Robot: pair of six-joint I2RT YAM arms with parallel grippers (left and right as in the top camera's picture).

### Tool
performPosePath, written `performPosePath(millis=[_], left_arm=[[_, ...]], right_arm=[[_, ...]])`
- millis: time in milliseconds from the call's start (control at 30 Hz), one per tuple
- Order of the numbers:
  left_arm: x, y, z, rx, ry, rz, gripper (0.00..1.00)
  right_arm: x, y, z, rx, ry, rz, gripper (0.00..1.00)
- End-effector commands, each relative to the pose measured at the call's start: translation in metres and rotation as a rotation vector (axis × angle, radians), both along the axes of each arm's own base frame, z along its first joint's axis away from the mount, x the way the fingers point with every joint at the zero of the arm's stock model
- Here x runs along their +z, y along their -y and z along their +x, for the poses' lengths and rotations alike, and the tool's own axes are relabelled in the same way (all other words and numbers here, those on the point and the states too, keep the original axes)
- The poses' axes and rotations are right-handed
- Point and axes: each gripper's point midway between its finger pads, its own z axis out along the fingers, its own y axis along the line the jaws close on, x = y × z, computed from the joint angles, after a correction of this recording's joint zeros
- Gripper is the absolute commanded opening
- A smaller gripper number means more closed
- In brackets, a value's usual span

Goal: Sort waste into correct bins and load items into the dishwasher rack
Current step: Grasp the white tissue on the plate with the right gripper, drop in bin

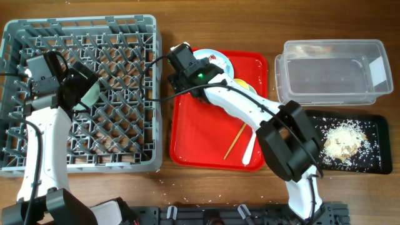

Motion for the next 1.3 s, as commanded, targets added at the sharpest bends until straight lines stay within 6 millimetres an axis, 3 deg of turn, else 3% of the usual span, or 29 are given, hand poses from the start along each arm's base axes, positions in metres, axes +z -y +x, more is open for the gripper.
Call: performPosePath(millis=[0,67,467,600,667,733,867,967,1033,1133,1200,1267], left_arm=[[0.008,-0.001,-0.001,0.007,0.023,0.000,1.00],[0.008,-0.001,-0.001,0.007,0.023,0.000,1.00],[0.008,-0.001,-0.001,0.007,0.023,0.000,1.00],[0.008,-0.001,-0.001,0.007,0.023,0.000,1.00],[0.008,-0.001,-0.001,0.007,0.023,0.000,1.00],[0.008,-0.001,-0.001,0.007,0.023,0.000,1.00],[0.008,-0.001,-0.001,0.007,0.023,0.000,1.00],[0.008,-0.001,-0.001,0.007,0.024,0.000,1.00],[0.008,-0.001,-0.001,0.007,0.023,0.000,1.00],[0.008,-0.001,-0.001,0.007,0.023,0.000,1.00],[0.008,-0.001,-0.001,0.007,0.023,0.000,1.00],[0.008,-0.001,-0.001,0.007,0.023,0.000,1.00]], right_arm=[[-0.009,0.026,0.016,-0.084,-0.003,-0.035,0.84],[-0.013,0.035,0.019,-0.098,-0.047,0.000,0.78],[-0.020,0.024,0.008,0.028,-0.144,0.071,0.80],[-0.038,0.026,0.005,0.025,-0.177,0.048,0.80],[-0.047,0.028,0.005,0.019,-0.187,0.034,0.73],[-0.044,0.033,0.010,-0.012,-0.162,0.016,0.58],[-0.027,0.036,0.016,-0.076,-0.129,0.044,0.29],[0.006,0.036,0.017,-0.086,-0.087,0.084,0.16],[0.031,0.037,0.015,-0.084,-0.060,0.105,0.14],[0.052,0.040,0.013,-0.102,-0.038,0.134,0.13],[0.067,0.045,0.013,-0.131,-0.025,0.162,0.04],[0.084,0.057,0.016,-0.180,-0.005,0.198,0.04]])
